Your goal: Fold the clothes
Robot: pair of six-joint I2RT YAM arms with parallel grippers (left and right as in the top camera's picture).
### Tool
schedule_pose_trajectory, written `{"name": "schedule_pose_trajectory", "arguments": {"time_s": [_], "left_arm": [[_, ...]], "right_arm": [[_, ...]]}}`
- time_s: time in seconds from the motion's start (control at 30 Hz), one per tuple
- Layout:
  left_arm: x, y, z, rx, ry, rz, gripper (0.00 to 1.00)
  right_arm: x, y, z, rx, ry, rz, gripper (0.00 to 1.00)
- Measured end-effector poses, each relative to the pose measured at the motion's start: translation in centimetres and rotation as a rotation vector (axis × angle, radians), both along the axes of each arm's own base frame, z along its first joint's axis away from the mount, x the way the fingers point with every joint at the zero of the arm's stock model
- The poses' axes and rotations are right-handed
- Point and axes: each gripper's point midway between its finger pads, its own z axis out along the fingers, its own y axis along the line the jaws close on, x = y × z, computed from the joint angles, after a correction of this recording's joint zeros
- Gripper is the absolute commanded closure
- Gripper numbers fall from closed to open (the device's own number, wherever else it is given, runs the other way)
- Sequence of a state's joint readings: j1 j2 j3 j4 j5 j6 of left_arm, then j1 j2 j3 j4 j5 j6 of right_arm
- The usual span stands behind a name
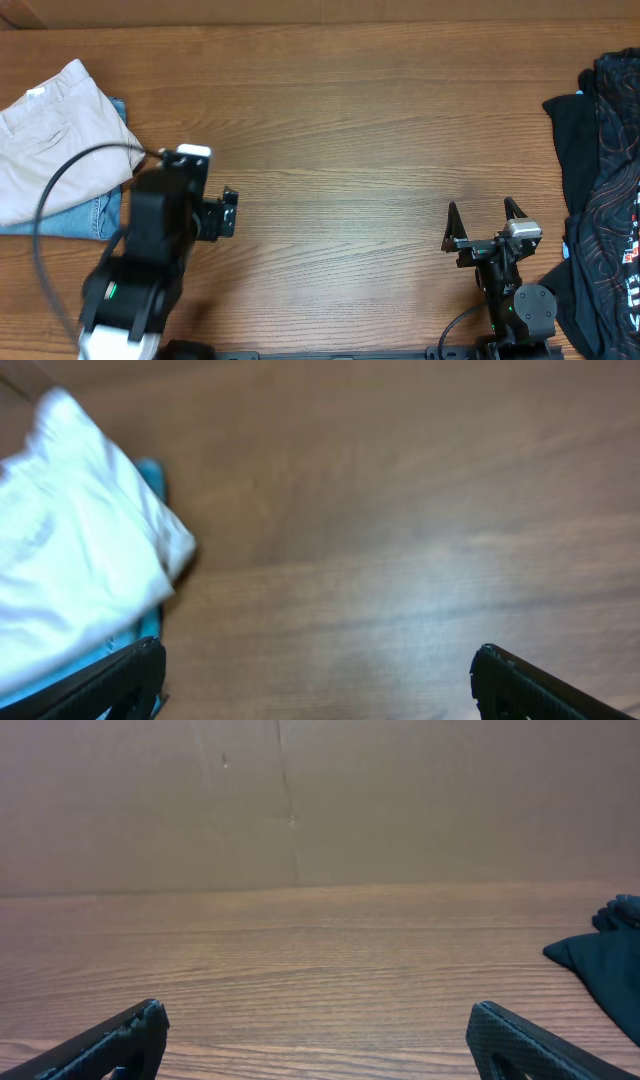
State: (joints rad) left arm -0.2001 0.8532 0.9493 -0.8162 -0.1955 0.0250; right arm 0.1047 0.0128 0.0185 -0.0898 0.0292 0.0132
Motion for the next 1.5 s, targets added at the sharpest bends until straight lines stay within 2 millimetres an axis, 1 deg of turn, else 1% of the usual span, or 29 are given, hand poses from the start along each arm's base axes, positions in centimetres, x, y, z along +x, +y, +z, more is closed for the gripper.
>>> {"name": "schedule_pose_trajectory", "arguments": {"time_s": [0.13, 0.17, 0.23, 0.27, 0.33, 0.37, 0.4, 0.47, 0.53, 0.8, 0.93, 1.0, 1.2, 1.3, 1.43, 1.5], "left_arm": [[-2.3, 0.3, 3.8, -0.04, -0.159, -0.01, 0.0], [-2.9, 0.3, 4.5, -0.051, -0.192, -0.015, 0.0], [-4.0, 0.3, 5.0, -0.069, -0.237, -0.021, 0.0], [-4.7, 0.4, 4.5, -0.085, -0.25, -0.018, 0.0], [-5.2, 0.7, 3.3, -0.118, -0.264, 0.009, 0.0], [-5.5, 1.0, 2.2, -0.133, -0.258, 0.028, 0.0], [-5.7, 1.2, 0.7, -0.161, -0.256, 0.051, 0.0], [-5.7, 1.3, -0.6, -0.2, -0.283, 0.068, 0.0], [-5.5, 1.2, -1.5, -0.233, -0.33, 0.07, 0.0], [-4.5, 0.3, -2.8, -0.316, -0.498, 0.026, 0.0], [-4.2, 0.6, -3.5, -0.326, -0.553, 0.03, 0.0], [-4.0, 0.7, -3.3, -0.329, -0.591, 0.029, 0.0], [-2.8, 1.1, -3.8, -0.333, -0.685, 0.031, 0.0], [-2.3, 1.1, -5.1, -0.346, -0.705, 0.032, 0.0], [-2.2, 1.1, -7.6, -0.352, -0.63, 0.051, 0.0], [-2.2, 1.1, -8.0, -0.35, -0.616, 0.056, 0.0]], "right_arm": [[0.0, 0.0, 0.0, 0.001, 0.0, 0.0, 0.0], [0.0, 0.0, 0.0, 0.0, 0.0, 0.0, 0.0], [0.0, 0.0, 0.0, 0.001, 0.0, -0.001, 0.0], [0.0, 0.0, 0.0, 0.0, 0.0, 0.0, 0.0], [0.0, 0.0, 0.0, 0.0, 0.0, -0.001, 0.0], [0.0, 0.0, 0.0, 0.0, 0.0, 0.0, 0.0], [0.0, 0.0, 0.0, 0.0, 0.0, -0.001, 0.0], [0.0, 0.0, 0.0, 0.0, 0.0, -0.001, 0.0], [0.0, 0.0, 0.0, 0.0, 0.0, 0.0, 0.0], [0.0, 0.0, 0.0, -0.001, 0.0, 0.0, 0.0], [0.0, 0.0, 0.0, -0.002, 0.0, 0.0, 0.0], [0.0, 0.0, 0.0, -0.002, 0.0, 0.0, 0.0], [0.0, 0.0, 0.0, -0.002, -0.001, 0.0, 0.0], [0.0, 0.0, 0.0, -0.003, -0.001, -0.001, 0.0], [0.0, 0.0, 0.0, -0.002, -0.001, 0.0, 0.0], [0.0, 0.0, 0.0, -0.003, -0.001, 0.0, 0.0]]}}
